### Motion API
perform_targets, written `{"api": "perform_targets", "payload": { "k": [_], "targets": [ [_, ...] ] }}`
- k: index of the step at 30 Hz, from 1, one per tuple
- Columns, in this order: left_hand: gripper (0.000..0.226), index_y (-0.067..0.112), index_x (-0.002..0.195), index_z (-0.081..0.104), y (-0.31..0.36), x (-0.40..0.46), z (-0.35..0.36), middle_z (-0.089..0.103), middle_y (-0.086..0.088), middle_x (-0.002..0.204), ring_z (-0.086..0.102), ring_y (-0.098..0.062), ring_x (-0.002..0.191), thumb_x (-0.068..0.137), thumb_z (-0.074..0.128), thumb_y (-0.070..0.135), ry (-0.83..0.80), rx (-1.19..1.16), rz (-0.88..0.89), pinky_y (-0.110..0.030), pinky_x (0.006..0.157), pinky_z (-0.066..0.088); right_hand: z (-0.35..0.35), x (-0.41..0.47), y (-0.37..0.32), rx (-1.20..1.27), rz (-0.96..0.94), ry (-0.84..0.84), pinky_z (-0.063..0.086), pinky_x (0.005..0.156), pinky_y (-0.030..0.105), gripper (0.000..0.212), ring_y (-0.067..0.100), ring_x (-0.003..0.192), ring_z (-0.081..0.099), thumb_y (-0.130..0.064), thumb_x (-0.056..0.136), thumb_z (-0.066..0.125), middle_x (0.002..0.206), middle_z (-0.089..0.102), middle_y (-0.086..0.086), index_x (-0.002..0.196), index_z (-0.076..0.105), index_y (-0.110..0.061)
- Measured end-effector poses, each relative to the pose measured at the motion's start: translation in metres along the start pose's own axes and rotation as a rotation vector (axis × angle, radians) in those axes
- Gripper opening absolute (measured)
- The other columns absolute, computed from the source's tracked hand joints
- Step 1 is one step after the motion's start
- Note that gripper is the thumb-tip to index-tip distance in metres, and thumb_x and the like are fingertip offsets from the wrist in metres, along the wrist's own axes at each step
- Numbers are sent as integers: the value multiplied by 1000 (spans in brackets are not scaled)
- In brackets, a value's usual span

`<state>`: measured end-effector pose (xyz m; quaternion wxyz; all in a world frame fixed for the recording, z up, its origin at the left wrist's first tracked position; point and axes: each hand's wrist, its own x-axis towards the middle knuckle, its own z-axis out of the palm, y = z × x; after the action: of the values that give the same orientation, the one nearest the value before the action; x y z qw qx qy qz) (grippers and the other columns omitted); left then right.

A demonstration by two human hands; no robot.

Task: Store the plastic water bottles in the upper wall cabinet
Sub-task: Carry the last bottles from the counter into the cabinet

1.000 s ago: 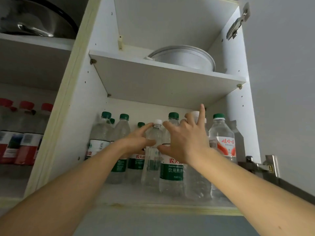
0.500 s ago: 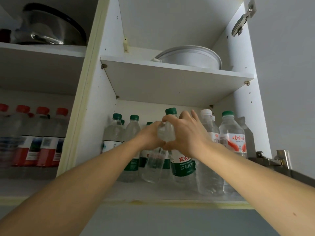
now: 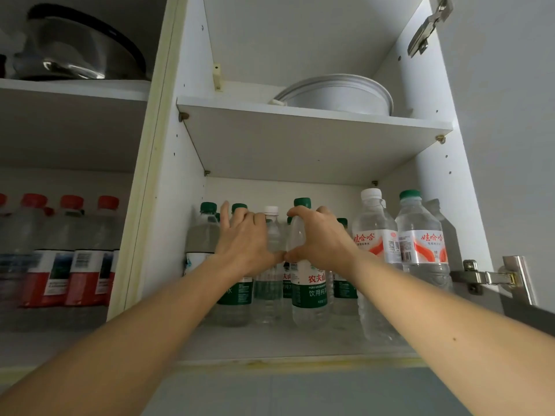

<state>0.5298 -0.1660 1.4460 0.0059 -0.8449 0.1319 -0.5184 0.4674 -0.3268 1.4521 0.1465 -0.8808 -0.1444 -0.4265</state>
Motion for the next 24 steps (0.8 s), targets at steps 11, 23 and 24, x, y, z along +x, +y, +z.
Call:
{"api": "perform_targets", "payload": {
  "k": [11, 23, 24],
  "targets": [
    [89, 14, 151, 37, -6, -12, 21, 47, -5, 151, 29, -24, 147, 91, 33, 80, 148, 17, 53, -57, 122, -1, 37, 0, 15, 209, 88, -71, 47, 109, 51, 117, 37, 140, 43, -15, 84, 82, 165, 14, 11, 156, -2, -52],
    [93, 36, 158, 3, -11, -17, 30, 34, -8, 157, 9, -31, 153, 86, 48, 76, 82, 37, 171, -62, 121, -6, 60, -25, 21, 390, 392, -236, 50, 89, 35, 109, 19, 99, 57, -10, 78, 86, 115, 57, -1, 155, 10, -21],
    [93, 37, 158, 7, -12, -18, 30, 31, -9, 158, 6, -31, 153, 85, 49, 76, 75, 45, 179, -63, 121, -7, 59, -25, 21, 395, 389, -243, 48, 86, 33, 103, 15, 93, 55, -10, 78, 86, 108, 55, -4, 153, 16, -22]
  ]
}}
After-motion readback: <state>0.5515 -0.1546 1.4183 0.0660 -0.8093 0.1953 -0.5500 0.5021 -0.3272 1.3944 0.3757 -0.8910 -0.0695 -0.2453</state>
